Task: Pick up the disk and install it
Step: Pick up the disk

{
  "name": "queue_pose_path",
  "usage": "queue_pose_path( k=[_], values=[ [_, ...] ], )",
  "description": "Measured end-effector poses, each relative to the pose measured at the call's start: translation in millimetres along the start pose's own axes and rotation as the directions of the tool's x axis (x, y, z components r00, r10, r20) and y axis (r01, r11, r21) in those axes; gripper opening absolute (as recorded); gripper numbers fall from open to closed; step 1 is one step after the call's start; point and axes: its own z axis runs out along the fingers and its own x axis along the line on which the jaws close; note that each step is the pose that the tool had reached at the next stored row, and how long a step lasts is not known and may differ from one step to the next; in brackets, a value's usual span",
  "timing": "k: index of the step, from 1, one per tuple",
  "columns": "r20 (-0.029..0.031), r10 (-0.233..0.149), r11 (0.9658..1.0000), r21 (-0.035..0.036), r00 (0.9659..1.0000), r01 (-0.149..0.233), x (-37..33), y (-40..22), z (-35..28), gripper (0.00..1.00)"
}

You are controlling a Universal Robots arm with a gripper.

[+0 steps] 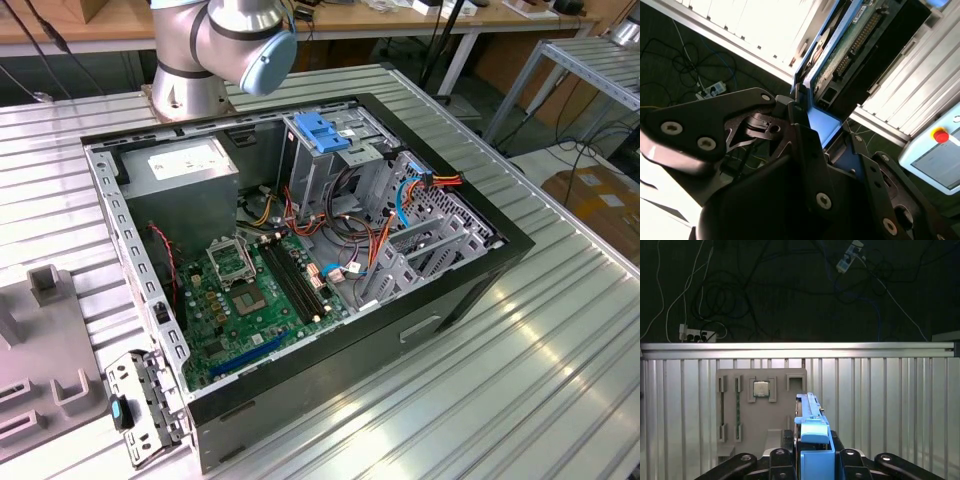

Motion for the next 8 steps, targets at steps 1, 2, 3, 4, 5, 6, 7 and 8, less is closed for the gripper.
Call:
queue_pose_path(
  k=[1, 2, 3, 4, 5, 6, 7, 8],
  values=[
    [0.0000, 0.000, 1.0000, -0.0001, 1.0000, 0.000, 0.0, -1.0, -0.1, 0.37],
    [0.0000, 0.000, 1.0000, -0.0001, 1.0000, 0.000, 0.0, -2.1, -0.1, 0.37],
    [0.0000, 0.000, 1.0000, -0.0001, 1.0000, 0.000, -0.1, -3.7, -0.1, 0.37],
    [-0.0001, 0.000, 1.0000, -0.0001, 1.0000, 0.000, -0.1, -4.7, -0.1, 0.37],
    [0.0000, 0.000, 1.0000, -0.0001, 1.0000, 0.000, -0.1, -5.6, -0.1, 0.37],
    [0.0000, 0.000, 1.0000, 0.0000, 1.0000, 0.000, -0.1, -6.6, -0.1, 0.37],
    [0.0000, 0.000, 1.0000, 0.0000, 1.0000, 0.000, -0.1, -7.6, -0.1, 0.37],
    [0.0000, 0.000, 1.0000, -0.0001, 1.0000, 0.000, -0.1, -8.7, -0.1, 0.37]
  ],
)
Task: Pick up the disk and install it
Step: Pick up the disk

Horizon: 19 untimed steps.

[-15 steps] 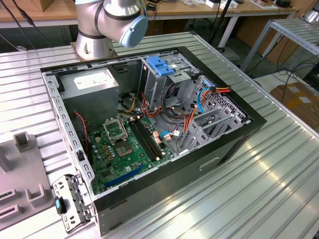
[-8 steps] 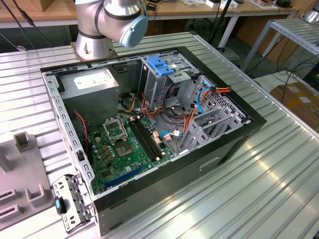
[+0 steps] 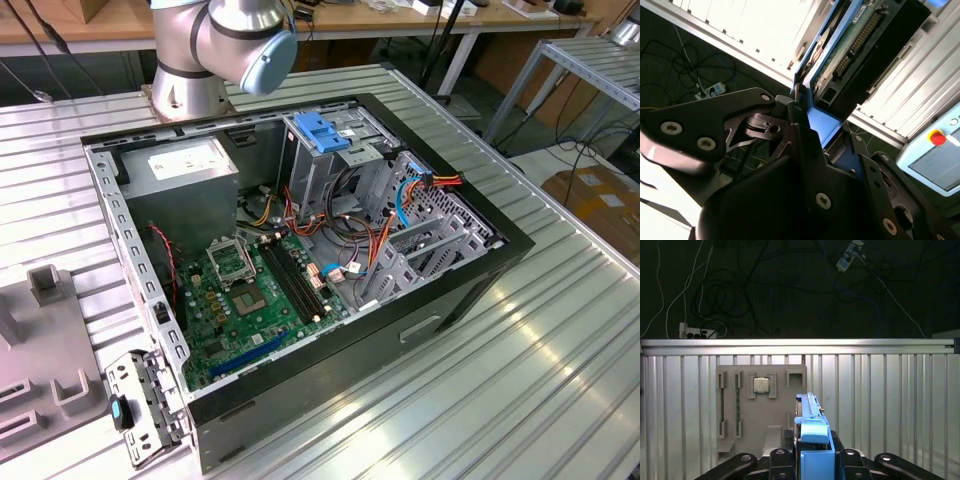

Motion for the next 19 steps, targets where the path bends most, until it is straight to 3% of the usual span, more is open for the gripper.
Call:
queue_pose_path(
  k=[12, 16, 17, 19],
  values=[
    [0.0000, 0.000, 1.0000, 0.0000, 1.0000, 0.000, -0.2, -14.9, -0.1, 0.37],
    [0.0000, 0.000, 1.0000, -0.0001, 1.0000, 0.000, -0.3, -23.0, -0.3, 0.37],
    [0.0000, 0.000, 1.0000, 0.0001, 1.0000, 0.000, -0.4, -28.0, -0.2, 0.37],
    [0.0000, 0.000, 1.0000, 0.0000, 1.0000, 0.000, -0.4, -30.3, -0.3, 0.37]
  ],
)
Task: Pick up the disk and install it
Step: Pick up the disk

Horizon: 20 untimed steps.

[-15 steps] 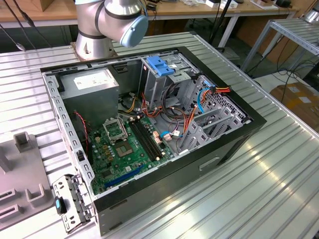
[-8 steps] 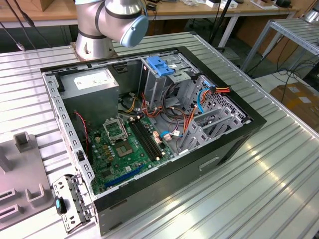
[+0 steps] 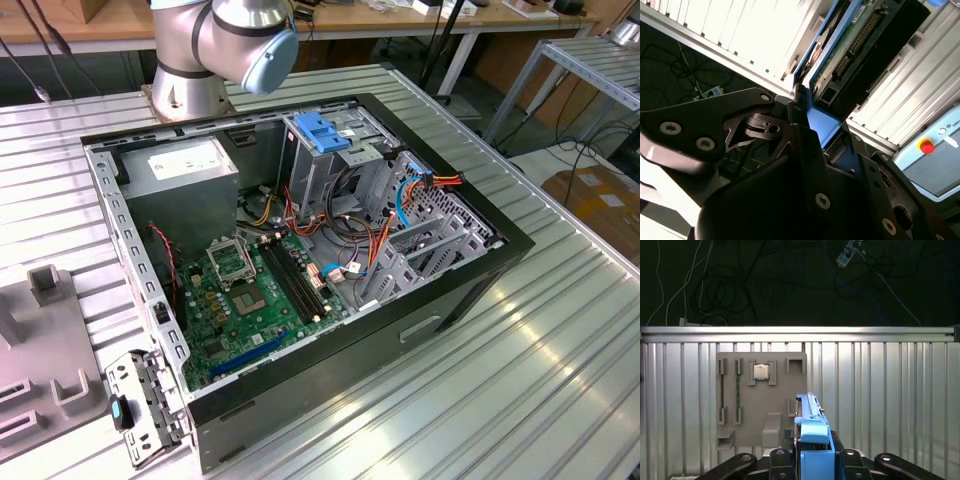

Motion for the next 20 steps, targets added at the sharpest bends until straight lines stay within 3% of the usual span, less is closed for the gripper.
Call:
queue_pose_path(
  k=[12, 20],
  values=[
    [-0.0001, 0.000, 1.0000, 0.0000, 1.0000, 0.000, -0.2, -17.2, -0.2, 0.37],
    [-0.0001, 0.000, 1.0000, -0.0001, 1.0000, 0.000, -0.3, -20.7, -0.3, 0.37]
  ],
)
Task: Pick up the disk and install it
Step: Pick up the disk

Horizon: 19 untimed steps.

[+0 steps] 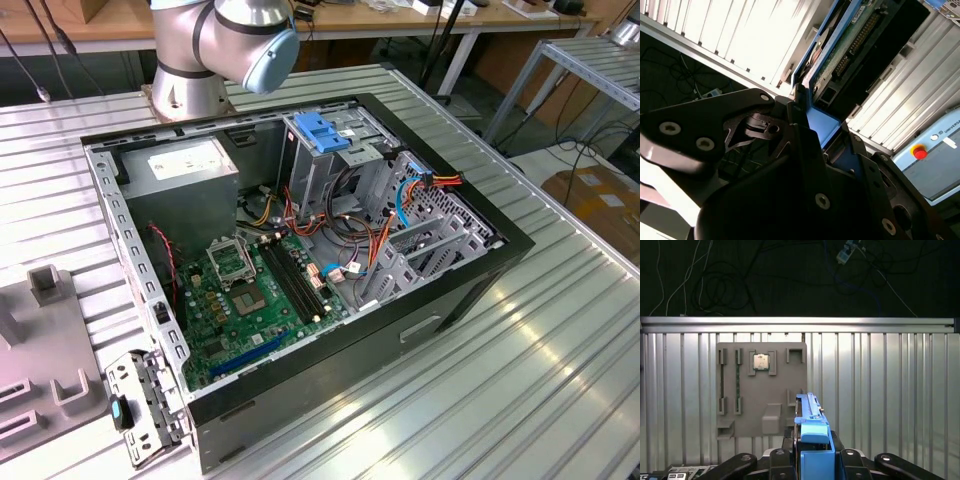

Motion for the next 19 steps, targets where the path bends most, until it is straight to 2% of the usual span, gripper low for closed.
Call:
queue_pose_path(
  k=[4, 6, 8, 12, 17, 19],
  values=[
    [-0.0013, 0.000, 1.0000, 0.0000, 1.0000, 0.000, 0.0, 0.0, -0.7, 0.37],
    [-0.0097, 0.000, 1.0000, 0.0001, 1.0000, 0.000, -0.1, -0.1, -3.1, 0.37],
    [-0.0133, 0.000, 1.0000, 0.0005, 0.9999, 0.000, -0.1, 0.1, -5.1, 0.37],
    [-0.0141, 0.000, 1.0000, 0.0000, 0.9999, 0.000, 1.0, -3.2, -5.9, 0.37],
    [-0.0139, 0.000, 1.0000, 0.0001, 0.9999, 0.000, 1.8, -12.7, -5.9, 0.37],
    [-0.0139, 0.000, 1.0000, 0.0001, 0.9999, 0.000, 2.3, -14.5, -6.0, 0.37]
  ],
)
